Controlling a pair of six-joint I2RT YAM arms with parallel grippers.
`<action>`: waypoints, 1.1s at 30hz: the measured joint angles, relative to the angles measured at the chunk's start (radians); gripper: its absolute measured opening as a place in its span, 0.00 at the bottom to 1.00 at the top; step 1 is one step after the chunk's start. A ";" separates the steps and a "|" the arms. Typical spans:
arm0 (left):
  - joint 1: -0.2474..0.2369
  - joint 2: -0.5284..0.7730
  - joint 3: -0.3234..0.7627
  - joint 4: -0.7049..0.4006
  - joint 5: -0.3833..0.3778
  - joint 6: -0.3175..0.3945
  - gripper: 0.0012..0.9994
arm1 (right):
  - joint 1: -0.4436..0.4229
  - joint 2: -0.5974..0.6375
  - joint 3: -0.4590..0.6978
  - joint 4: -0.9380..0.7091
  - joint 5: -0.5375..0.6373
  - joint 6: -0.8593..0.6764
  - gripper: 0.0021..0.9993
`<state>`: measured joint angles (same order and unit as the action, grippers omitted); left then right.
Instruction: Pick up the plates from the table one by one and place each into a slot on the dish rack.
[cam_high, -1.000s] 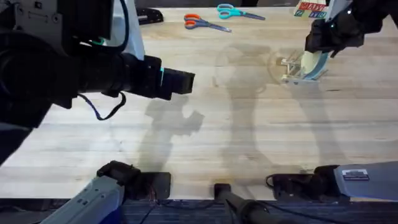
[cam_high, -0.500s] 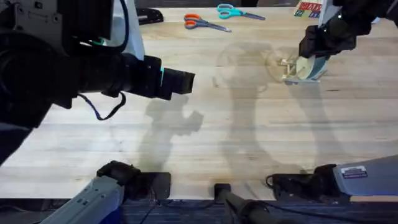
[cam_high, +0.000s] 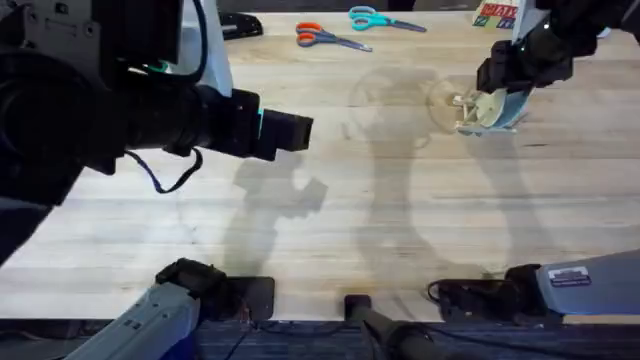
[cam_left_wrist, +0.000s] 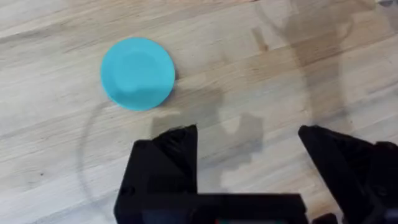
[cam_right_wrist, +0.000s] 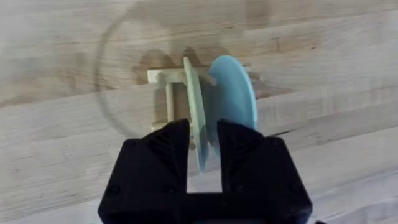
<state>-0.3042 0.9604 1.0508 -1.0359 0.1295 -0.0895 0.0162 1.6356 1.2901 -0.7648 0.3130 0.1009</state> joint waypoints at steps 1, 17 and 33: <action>0.000 0.000 0.000 0.000 0.000 0.000 0.99 | 0.000 -0.002 0.003 -0.002 0.000 0.000 0.28; 0.000 0.000 0.000 0.000 0.000 0.000 0.99 | 0.000 -0.085 0.074 -0.079 0.089 -0.028 0.42; 0.000 0.000 0.000 0.000 0.000 0.000 0.99 | 0.042 -0.374 0.115 -0.153 0.090 -0.031 0.77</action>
<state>-0.3042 0.9604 1.0508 -1.0363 0.1295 -0.0895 0.0585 1.2615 1.4053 -0.9180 0.4034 0.0701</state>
